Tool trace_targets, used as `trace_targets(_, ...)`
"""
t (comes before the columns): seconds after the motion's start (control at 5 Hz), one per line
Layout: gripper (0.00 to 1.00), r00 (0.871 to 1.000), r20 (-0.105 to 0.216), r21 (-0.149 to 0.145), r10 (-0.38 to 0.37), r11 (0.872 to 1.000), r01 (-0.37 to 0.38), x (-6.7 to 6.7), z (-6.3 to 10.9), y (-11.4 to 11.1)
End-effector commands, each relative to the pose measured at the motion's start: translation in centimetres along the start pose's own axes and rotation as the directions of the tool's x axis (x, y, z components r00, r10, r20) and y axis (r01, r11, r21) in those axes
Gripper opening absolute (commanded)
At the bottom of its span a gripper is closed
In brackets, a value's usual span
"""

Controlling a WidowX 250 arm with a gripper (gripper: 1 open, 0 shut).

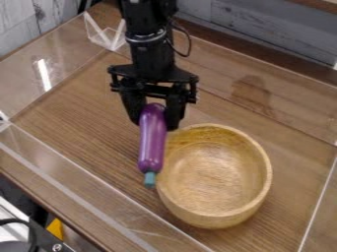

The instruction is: Put the purple eggplant in the brown bowl

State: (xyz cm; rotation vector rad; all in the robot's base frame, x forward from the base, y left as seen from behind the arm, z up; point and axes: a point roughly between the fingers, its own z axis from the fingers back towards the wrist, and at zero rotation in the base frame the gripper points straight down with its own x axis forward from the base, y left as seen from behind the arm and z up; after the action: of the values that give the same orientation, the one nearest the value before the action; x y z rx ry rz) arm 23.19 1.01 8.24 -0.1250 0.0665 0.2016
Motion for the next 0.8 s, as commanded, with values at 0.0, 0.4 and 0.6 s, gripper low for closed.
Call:
trace_targets(0.0,0.0,0.998,0.058,0.0,-0.029,1.0,0.029,-0.05,1.15,-0.57)
trace_targets(0.4,0.0,0.996,0.069,0.008,-0.064,0.998,0.063,-0.37,1.12,-0.84)
trace_targets(0.6,0.0,0.994,0.075,0.014,-0.081,0.997,0.08,-0.5,1.06,-0.91)
